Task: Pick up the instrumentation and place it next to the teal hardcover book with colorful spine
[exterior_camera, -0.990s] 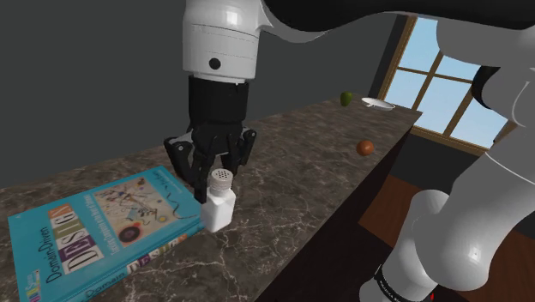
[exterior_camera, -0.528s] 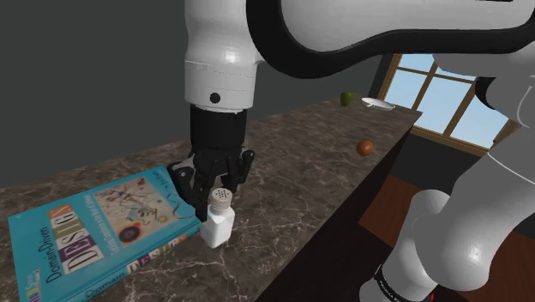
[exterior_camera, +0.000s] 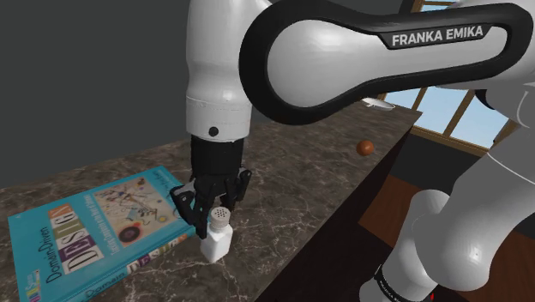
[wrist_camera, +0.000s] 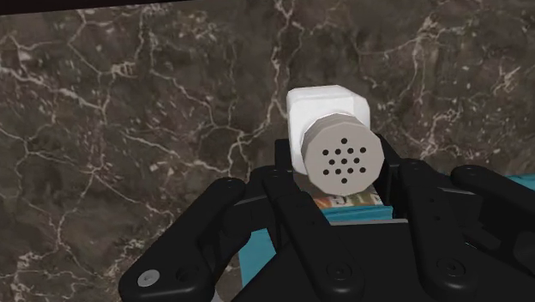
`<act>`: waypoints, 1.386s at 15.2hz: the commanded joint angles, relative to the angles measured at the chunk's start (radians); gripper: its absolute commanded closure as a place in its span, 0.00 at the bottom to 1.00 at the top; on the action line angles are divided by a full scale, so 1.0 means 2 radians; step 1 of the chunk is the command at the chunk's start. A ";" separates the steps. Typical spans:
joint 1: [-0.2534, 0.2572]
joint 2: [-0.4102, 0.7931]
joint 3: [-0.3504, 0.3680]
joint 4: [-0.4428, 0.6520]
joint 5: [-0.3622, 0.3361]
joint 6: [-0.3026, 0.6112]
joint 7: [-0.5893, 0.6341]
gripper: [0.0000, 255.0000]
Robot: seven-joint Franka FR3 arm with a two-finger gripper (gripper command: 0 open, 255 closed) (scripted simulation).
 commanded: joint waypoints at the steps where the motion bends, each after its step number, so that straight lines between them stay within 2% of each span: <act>1: 0.001 0.000 0.002 -0.014 0.001 0.014 -0.001 1.00; 8: 0.003 0.008 0.007 -0.056 0.002 0.064 -0.006 1.00; 16: 0.003 0.008 0.006 -0.056 0.002 0.064 -0.006 1.00; 17: 0.003 0.008 0.006 -0.056 0.002 0.064 -0.006 0.00; 21: 0.003 0.008 0.006 -0.056 0.002 0.064 -0.006 0.00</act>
